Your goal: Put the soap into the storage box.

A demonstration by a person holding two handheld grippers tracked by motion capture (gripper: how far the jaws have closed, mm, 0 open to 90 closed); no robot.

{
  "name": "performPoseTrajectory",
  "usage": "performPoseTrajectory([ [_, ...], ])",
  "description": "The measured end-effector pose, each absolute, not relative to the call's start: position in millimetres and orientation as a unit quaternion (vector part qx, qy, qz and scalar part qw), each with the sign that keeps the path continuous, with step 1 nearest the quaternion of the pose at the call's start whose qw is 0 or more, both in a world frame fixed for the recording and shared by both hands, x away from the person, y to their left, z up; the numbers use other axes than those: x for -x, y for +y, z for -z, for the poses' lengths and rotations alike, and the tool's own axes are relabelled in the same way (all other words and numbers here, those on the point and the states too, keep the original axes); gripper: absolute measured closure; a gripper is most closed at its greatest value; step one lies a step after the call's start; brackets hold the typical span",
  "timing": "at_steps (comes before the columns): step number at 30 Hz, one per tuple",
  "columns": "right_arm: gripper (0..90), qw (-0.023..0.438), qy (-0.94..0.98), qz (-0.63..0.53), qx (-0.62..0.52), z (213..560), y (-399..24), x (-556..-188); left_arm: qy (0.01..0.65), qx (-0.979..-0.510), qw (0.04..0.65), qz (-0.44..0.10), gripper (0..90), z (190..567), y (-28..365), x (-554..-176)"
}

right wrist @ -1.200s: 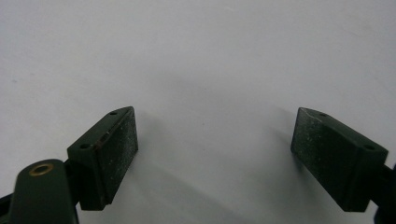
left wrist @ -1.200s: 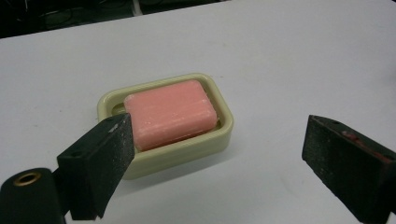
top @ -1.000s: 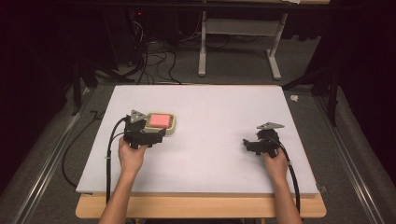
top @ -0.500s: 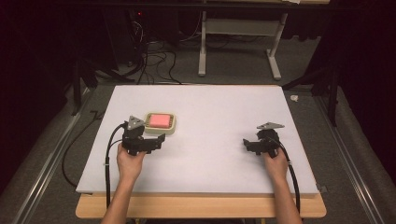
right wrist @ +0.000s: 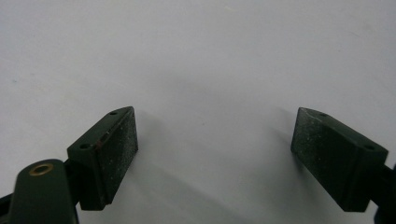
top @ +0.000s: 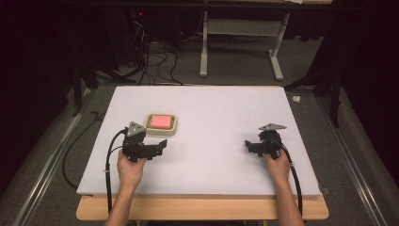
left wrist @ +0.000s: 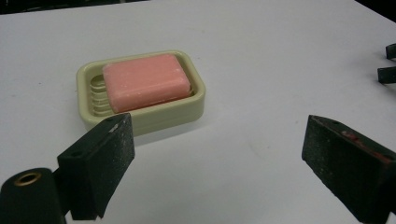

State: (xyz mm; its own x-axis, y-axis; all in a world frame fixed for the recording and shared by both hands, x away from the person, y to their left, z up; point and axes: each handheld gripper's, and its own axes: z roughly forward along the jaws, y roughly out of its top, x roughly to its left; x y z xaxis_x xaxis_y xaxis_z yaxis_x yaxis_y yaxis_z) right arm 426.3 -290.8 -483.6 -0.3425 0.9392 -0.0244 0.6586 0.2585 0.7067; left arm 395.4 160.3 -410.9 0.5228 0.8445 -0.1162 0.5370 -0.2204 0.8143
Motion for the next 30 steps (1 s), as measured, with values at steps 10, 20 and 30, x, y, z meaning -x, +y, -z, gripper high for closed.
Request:
performPoseTrajectory([
  [10,15.4,0.229,0.760,-0.307,-0.526,484,-291,-426,0.449,-0.764,0.430,-0.171,10.1,413,156,-388],
  [20,15.4,0.229,0.760,-0.307,-0.526,484,-291,-426,0.441,-0.773,0.427,-0.158,10.2,416,149,-385],
  [30,15.4,0.229,0.760,-0.307,-0.526,484,-291,-426,0.438,-0.783,0.414,-0.152,10.2,424,140,-389],
])
